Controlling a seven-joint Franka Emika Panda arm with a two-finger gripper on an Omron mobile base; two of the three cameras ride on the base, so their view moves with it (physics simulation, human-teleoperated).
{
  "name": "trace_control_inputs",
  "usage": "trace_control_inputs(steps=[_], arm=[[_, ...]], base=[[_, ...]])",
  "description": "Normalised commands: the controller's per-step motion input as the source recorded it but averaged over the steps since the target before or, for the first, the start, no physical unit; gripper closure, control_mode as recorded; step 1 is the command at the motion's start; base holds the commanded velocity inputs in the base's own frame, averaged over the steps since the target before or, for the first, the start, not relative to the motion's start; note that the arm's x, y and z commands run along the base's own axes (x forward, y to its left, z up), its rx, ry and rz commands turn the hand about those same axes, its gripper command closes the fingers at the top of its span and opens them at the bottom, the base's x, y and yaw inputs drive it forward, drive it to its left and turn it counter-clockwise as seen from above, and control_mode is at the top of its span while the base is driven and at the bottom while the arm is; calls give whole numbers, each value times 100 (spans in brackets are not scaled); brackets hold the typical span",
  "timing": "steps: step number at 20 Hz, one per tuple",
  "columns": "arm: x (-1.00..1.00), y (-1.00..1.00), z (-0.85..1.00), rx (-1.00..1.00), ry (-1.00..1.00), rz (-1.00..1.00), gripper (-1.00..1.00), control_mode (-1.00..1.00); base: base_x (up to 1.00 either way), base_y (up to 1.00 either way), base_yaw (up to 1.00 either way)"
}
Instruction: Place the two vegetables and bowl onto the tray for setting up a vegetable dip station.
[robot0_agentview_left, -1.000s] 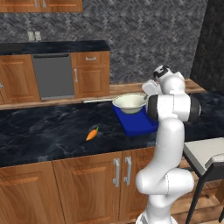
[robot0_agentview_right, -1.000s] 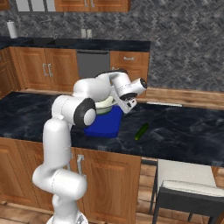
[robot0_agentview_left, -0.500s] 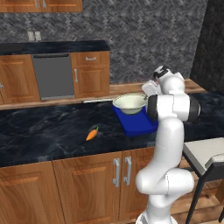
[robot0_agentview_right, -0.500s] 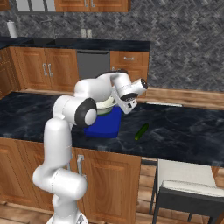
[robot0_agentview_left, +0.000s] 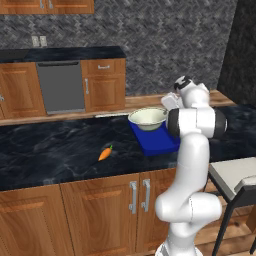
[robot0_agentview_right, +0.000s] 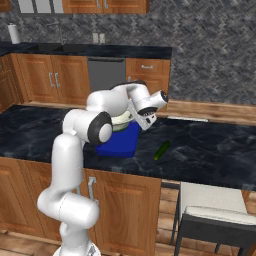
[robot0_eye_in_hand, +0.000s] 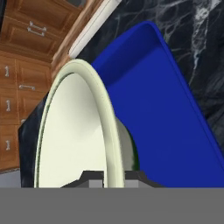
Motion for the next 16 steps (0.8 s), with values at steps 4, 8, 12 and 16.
trace_control_inputs(steps=[4, 8, 12, 16], arm=[[13, 0, -7, 0, 0, 0, 100, -100], [11, 0, -7, 0, 0, 0, 100, -100], [8, 0, -6, 0, 0, 0, 100, -100], [6, 0, -5, 0, -1, 0, 100, -100]], base=[[0, 0, 0], [0, 0, 0], [0, 0, 0], [0, 0, 0]])
